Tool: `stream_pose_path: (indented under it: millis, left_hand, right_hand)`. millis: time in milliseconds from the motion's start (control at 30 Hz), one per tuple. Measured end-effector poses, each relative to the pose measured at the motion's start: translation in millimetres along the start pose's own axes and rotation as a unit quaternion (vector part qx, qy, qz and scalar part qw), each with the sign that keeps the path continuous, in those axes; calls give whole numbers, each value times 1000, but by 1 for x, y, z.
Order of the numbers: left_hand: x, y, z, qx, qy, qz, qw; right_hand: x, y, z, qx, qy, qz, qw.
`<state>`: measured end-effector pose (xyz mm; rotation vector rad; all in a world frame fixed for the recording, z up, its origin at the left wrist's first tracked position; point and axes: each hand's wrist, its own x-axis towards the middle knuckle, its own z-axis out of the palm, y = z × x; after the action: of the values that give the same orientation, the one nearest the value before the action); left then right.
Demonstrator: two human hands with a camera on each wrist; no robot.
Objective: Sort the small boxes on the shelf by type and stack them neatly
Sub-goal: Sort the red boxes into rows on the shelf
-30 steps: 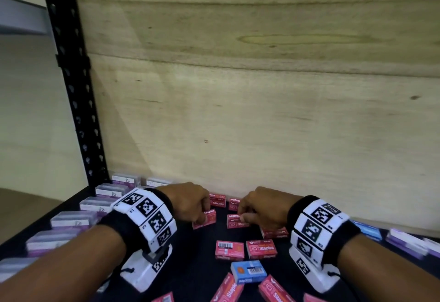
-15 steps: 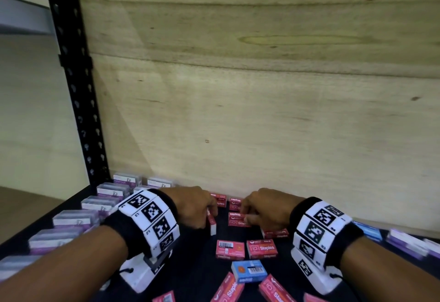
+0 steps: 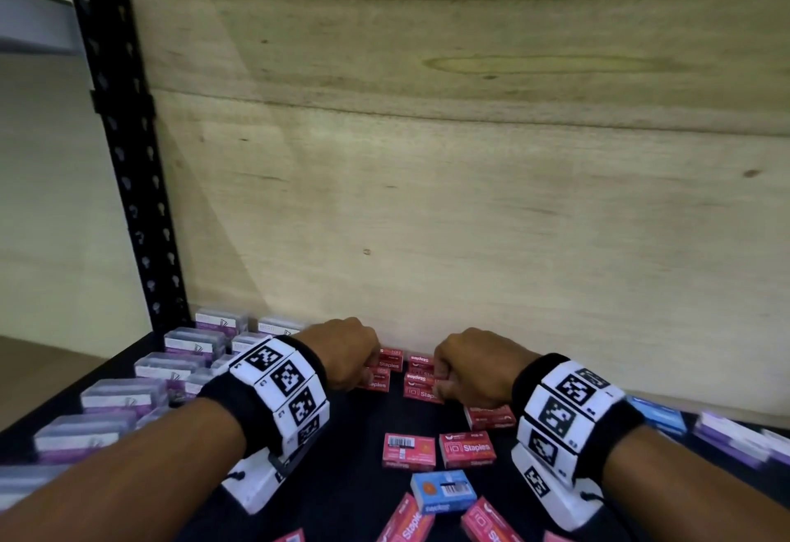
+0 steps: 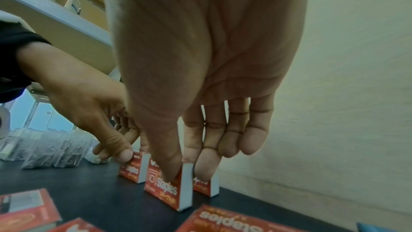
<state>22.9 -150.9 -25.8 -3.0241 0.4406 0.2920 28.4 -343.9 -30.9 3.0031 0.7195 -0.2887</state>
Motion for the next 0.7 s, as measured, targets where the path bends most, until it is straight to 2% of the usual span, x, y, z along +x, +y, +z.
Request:
stream_pose_path:
  millis: [233, 333, 467, 567, 700]
  left_hand:
    - [-13, 0, -9, -35, 40, 17, 998]
    - [-21, 5, -11, -96, -29, 54, 994]
    - [-29, 18, -3, -100, -114, 81, 985]
    - [-32, 26, 4, -106, -118, 87, 983]
    - [-34, 32, 9, -94, -103, 92, 986]
  right_hand:
    - [-12, 2, -11, 11, 6, 11, 1000]
    - [-23, 9, -18, 33, -14, 12, 999]
    - [-36, 18, -19, 40, -54, 29, 997]
    - [-45, 22, -14, 31, -92, 43, 994]
    - [-51, 23, -7, 4, -88, 54, 995]
